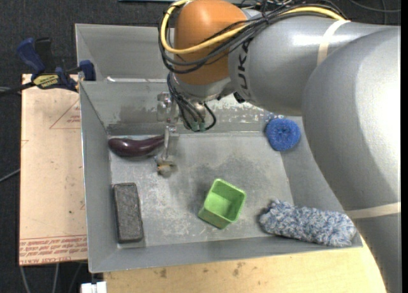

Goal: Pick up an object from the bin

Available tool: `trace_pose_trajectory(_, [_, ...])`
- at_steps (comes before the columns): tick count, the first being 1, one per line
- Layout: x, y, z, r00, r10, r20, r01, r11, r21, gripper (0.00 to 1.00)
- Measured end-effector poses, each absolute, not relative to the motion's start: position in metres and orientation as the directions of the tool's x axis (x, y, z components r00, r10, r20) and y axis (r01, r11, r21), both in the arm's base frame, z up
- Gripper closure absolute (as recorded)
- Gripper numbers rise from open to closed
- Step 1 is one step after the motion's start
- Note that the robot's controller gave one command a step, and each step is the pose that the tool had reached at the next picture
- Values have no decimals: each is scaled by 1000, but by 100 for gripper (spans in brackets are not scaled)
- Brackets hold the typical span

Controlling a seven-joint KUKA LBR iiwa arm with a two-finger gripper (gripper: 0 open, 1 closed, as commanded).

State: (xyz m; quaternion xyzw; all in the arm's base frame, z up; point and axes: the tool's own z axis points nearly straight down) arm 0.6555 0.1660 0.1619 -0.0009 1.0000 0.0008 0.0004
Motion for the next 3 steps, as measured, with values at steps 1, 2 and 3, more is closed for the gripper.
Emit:
trace_pose_trajectory(1, [656, 175, 147, -998, -67, -8, -67, 998, 1, 0])
trace_pose_trajectory(2, [648, 179, 105, -994, -108, -2, -108, 994, 2, 0])
trace_pose_trajectory(3, [654, 190, 77, -990, -144, -3, -144, 990, 2, 100])
